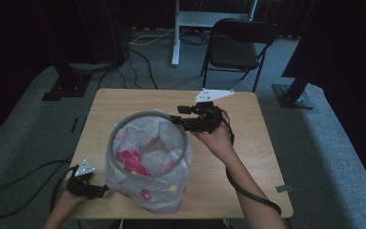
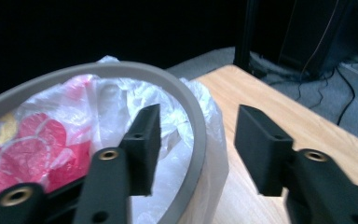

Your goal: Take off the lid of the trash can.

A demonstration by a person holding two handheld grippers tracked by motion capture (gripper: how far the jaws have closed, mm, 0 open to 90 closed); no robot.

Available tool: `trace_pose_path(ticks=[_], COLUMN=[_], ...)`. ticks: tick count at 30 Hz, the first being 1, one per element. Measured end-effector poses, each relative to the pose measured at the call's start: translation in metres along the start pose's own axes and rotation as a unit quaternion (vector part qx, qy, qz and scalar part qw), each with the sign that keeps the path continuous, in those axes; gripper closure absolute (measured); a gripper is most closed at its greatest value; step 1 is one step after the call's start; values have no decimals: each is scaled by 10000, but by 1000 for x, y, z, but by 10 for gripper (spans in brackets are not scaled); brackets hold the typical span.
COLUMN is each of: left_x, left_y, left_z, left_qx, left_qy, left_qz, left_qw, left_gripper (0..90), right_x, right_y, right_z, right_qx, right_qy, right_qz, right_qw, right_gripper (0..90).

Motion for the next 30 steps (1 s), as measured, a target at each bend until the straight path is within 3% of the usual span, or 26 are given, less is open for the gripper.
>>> trace_pose_path(ticks=[1, 8, 13, 16, 30], left_x=[0, 1, 0, 0, -2], left_y=[0, 0, 1, 1, 2], left_z=[0, 1, 1, 2, 3], left_qx=[-6, 6, 30, 71, 91], left_qy=[-8, -12, 4, 10, 30], left_qz=[4, 7, 1, -4, -4], left_qw=[10000, 10000, 10000, 10000, 10000], left_gripper=[17, 17, 16, 17, 17], right_x=[0, -3, -2, 0, 5], right_y=[3, 17, 24, 27, 33], right_z=[1, 6, 10, 11, 15], right_qx=[44, 451, 822, 1009, 1349], right_qy=[11, 78, 108, 114, -93], right_qz=[11, 90, 106, 0, 144], right_qw=[10000, 9989, 9965, 9948, 9907], right_gripper=[578, 658, 708, 744, 760])
Point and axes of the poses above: each handheld gripper's, and its own axes: y roughly forward along the jaws, z roughly out of its underside, x roughly to its left, the point moved 7 cm from there along y, roughly forward along the jaws, and after that the axes turned 7 degrees about z, right-handed, at the moved point
